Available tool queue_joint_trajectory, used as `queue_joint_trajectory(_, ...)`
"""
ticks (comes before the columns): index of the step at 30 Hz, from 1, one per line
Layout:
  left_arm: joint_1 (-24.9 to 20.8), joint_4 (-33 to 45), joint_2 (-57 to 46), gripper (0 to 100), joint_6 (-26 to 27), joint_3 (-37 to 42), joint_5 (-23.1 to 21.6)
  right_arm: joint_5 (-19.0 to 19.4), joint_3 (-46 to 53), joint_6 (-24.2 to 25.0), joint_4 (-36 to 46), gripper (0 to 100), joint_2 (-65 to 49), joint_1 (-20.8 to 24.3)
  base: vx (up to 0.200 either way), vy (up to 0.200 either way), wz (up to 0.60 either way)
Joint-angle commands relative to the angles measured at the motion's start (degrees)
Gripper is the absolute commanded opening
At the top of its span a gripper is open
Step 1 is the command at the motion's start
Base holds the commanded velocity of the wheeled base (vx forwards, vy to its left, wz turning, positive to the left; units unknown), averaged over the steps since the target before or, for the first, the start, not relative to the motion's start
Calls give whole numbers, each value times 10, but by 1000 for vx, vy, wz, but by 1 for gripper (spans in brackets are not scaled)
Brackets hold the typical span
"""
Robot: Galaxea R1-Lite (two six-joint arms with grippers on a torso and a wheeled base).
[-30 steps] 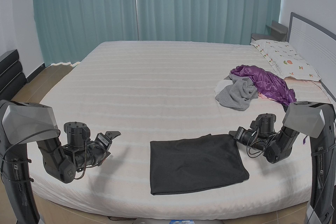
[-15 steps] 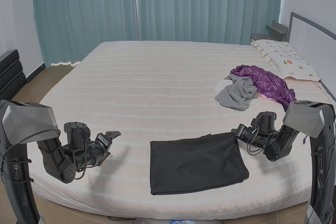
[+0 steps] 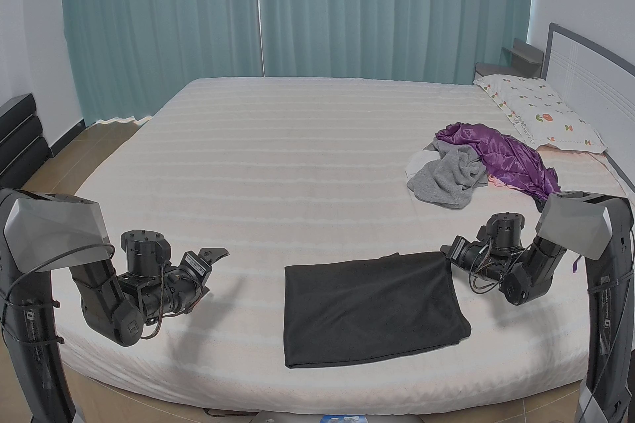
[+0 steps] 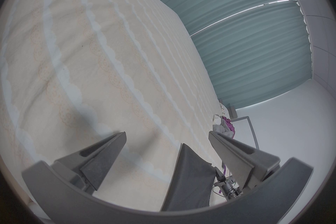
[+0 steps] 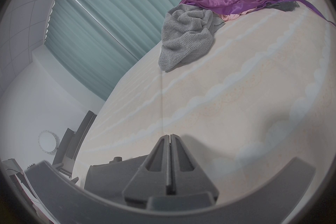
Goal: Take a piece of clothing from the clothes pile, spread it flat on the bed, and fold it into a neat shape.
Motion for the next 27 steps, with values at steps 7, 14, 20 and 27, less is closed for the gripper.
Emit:
queue_joint_trajectory(7, 0, 0, 1, 100, 0, -1, 0, 1, 1, 1, -1, 0, 2, 0, 0, 0, 0)
queue_joint_trajectory(14, 1, 0, 1, 100, 0, -1, 0, 3, 49, 33, -14, 100, -54, -1, 0, 0, 0)
queue_joint_trajectory(20, 1, -1, -3, 100, -1, 2, 1, 1, 158, 99, -63, 100, -120, -7, 0, 0, 0)
queue_joint_trajectory(27, -4, -5, -7, 100, -4, 4, 0, -3, 293, 158, -156, 100, -161, -19, -29, 0, 0)
